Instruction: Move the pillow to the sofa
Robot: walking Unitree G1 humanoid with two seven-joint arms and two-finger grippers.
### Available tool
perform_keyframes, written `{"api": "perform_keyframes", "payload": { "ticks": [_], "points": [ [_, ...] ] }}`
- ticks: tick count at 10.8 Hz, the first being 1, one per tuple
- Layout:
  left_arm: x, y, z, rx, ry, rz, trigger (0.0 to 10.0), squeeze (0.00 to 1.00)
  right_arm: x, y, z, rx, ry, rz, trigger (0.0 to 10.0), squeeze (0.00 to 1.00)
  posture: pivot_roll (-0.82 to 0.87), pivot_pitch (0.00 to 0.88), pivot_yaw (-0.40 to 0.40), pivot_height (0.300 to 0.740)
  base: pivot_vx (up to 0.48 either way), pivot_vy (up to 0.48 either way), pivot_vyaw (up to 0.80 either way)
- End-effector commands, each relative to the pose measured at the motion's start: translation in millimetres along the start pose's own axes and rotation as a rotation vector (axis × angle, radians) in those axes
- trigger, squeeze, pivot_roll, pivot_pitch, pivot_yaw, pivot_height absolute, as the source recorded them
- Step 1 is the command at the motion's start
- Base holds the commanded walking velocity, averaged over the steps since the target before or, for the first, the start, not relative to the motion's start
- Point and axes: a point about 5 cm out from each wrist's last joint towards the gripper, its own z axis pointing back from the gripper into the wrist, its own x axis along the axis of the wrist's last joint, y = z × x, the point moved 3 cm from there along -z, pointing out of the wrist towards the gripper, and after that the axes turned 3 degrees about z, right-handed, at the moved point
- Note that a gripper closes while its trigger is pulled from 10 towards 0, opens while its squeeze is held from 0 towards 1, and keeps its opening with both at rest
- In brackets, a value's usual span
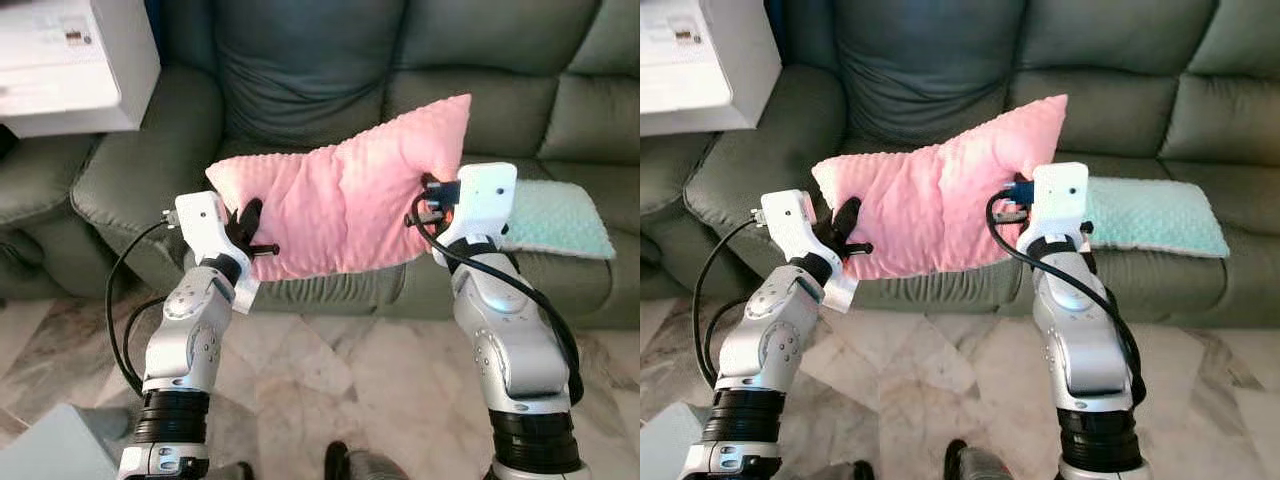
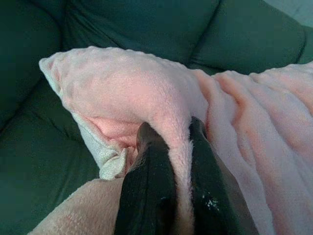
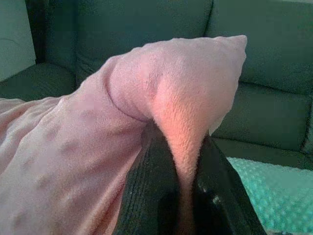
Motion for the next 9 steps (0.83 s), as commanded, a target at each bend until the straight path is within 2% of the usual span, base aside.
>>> {"api": "perform_keyframes", "payload": {
  "ticks": [1, 9],
  "points": [
    [1.6, -1.3, 0.9, -0.017, -0.010, 0.000, 10.0, 0.00, 1.7, 2.1, 2.1, 0.008, -0.010, 0.001, 10.0, 0.00, -0.15, 0.211, -0.064, 0.740, 0.454, 0.000, 0.00],
    [-0.9, -4.6, 0.2, -0.035, 0.002, -0.009, 10.0, 0.00, -1.8, 5.0, 2.8, 0.023, 0.005, -0.006, 10.0, 0.00, -0.15, 0.210, -0.060, 0.740, 0.453, 0.000, 0.00]
  ]
}}
